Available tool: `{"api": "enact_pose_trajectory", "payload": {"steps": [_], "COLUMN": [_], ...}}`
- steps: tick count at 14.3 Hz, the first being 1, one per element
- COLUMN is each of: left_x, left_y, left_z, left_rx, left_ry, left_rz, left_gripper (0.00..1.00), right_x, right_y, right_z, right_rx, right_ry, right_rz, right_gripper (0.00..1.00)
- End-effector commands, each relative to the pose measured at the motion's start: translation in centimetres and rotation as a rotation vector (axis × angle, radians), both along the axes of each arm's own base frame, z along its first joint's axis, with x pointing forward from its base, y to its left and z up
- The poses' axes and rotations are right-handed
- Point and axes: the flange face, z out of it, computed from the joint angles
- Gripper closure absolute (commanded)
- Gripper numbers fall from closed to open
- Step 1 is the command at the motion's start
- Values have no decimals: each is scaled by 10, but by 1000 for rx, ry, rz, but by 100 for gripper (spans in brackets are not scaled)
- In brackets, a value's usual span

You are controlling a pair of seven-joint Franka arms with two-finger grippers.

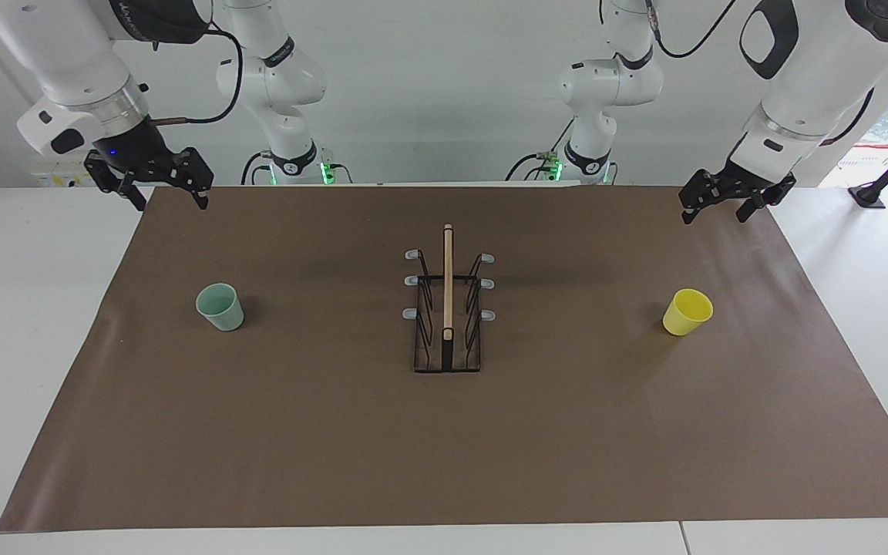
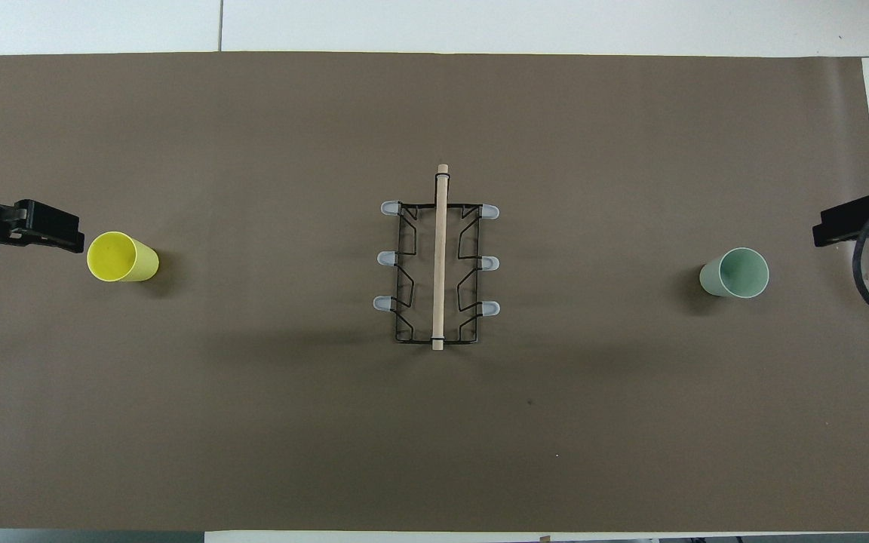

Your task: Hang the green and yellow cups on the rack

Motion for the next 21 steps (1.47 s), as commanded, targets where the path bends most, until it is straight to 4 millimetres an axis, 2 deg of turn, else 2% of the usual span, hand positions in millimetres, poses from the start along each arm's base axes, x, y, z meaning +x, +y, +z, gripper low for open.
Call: {"api": "enact_pose_trajectory", "payload": {"steps": [1, 4, 7, 8, 9, 10, 12, 13, 15, 16, 17, 18, 20, 21], "left_x": [-17, -31, -32, -32, -31, -29, -20, -14, 5, 16, 25, 31, 43, 49], "left_y": [9, 8, 13, 14, 18, 28, 50, 58, 73, 88, 111, 121, 143, 167], "left_z": [1, -6, -8, -9, -8, -7, -12, -19, -36, -45, -57, -72, -103, -117], "left_rx": [36, 76, 67, 34, 7, -34, -122, -144, -204, -248, -296, -312, -340, -370], "left_ry": [46, 80, 89, 99, 107, 112, 147, 166, 220, 252, 292, 327, 374, 391], "left_rz": [40, 321, 488, 580, 675, 759, 891, 951, 1117, 1208, 1277, 1306, 1377, 1430], "left_gripper": [0, 0, 0, 0, 0, 0, 0, 0, 0, 0, 0, 0, 0, 0], "right_x": [-2, -3, -3, -4, -5, -6, -21, -23, -24, -19, -9, 5, 22, 29], "right_y": [-3, 1, 3, 5, -1, 4, 10, 14, 8, 22, 36, 44, 65, 75], "right_z": [0, 0, -2, -4, -4, -10, -37, -41, -51, -72, -93, -108, -136, -153], "right_rx": [22, 23, 24, 21, 32, 18, 17, 14, -77, -135, -175, -229, -285, -321], "right_ry": [3, 6, 6, 6, 5, 4, -10, -12, 56, 174, 289, 354, 427, 465], "right_rz": [-4, 4, 10, 47, 136, 220, 268, 319, 532, 708, 847, 941, 1025, 1056], "right_gripper": [0, 0, 0, 0, 0, 0, 0, 0, 0, 0, 0, 0, 0, 0]}}
